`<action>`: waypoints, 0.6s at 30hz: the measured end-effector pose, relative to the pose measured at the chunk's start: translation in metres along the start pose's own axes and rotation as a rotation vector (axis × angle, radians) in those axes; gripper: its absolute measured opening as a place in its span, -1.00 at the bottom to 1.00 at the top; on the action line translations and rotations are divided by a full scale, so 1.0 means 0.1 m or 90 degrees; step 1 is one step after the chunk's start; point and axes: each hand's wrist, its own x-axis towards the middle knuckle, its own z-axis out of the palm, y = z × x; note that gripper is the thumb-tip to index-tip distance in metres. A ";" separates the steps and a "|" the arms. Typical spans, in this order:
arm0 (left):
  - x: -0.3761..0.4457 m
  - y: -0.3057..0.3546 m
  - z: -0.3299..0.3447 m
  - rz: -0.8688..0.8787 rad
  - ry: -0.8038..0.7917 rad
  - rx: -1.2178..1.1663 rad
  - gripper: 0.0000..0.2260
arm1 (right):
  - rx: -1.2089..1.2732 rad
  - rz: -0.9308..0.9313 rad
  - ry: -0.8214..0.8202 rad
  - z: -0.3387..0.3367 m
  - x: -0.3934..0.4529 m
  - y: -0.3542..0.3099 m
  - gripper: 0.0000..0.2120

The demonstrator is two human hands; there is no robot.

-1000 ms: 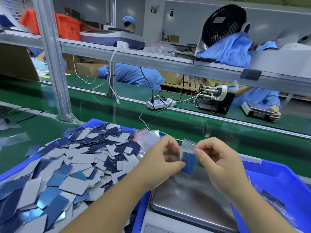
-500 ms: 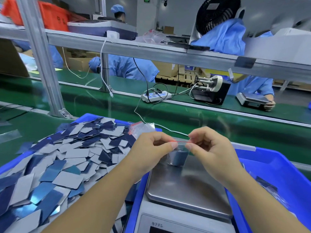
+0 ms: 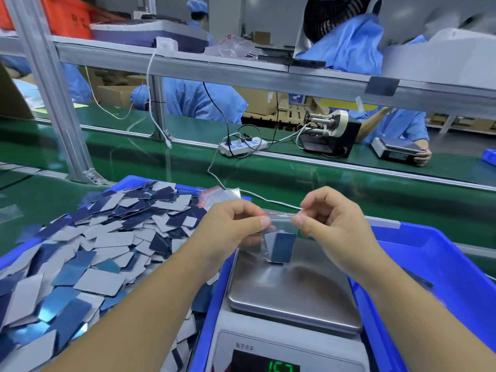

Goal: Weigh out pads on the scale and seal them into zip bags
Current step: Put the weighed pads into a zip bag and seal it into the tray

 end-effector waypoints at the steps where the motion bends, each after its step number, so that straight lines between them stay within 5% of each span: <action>1: 0.00 0.00 0.00 -0.004 0.004 0.003 -0.76 | 0.011 0.004 -0.006 0.01 0.00 0.00 -0.84; 18: 0.00 -0.05 0.09 0.039 -0.001 0.083 -0.89 | 0.058 -0.011 -0.028 0.16 -0.06 -0.05 -0.77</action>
